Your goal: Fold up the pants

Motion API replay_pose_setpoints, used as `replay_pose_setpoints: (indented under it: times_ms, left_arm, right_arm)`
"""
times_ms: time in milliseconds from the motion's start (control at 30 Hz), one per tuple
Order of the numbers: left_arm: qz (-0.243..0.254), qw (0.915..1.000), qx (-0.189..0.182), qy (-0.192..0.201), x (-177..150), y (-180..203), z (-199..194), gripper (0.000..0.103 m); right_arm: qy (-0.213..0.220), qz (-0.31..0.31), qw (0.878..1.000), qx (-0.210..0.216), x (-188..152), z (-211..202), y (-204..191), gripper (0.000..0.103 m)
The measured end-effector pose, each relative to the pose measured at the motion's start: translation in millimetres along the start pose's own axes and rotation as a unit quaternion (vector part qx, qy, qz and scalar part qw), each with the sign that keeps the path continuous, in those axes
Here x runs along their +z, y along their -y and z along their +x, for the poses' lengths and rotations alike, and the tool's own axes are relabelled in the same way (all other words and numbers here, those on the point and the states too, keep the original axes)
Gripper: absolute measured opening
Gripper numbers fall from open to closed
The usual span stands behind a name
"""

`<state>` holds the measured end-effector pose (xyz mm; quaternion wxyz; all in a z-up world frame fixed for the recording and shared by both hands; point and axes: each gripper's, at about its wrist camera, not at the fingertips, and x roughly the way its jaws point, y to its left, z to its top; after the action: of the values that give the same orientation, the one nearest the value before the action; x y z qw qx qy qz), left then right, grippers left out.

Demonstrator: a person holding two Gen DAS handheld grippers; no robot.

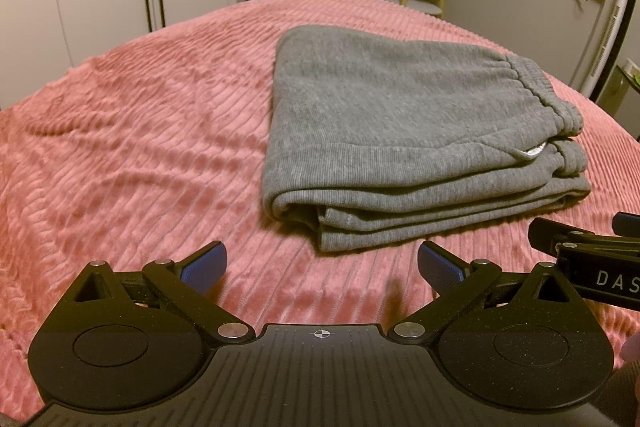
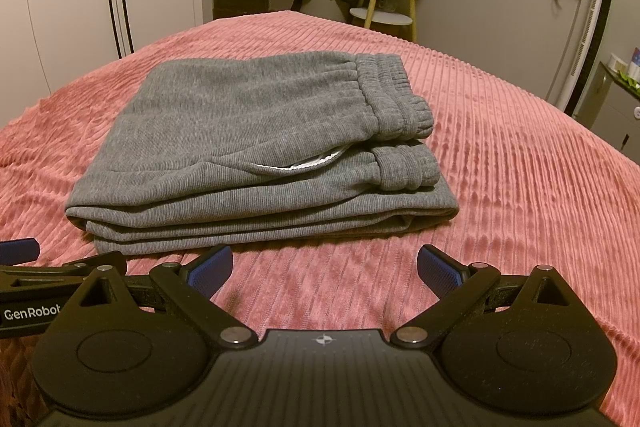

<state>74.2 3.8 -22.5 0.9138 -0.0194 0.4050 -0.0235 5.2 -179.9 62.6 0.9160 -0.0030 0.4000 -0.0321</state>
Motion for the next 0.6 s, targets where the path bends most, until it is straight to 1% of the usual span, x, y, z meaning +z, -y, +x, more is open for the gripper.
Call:
replay_pose_setpoints:
  times_ms: [600]
  left_arm:
    - [0.000,1.0000,0.003,-0.001,-0.1,0.5,0.2,0.103]
  right_arm:
    - [0.000,0.002,1.000,0.000,0.0,-0.3,0.2,0.099]
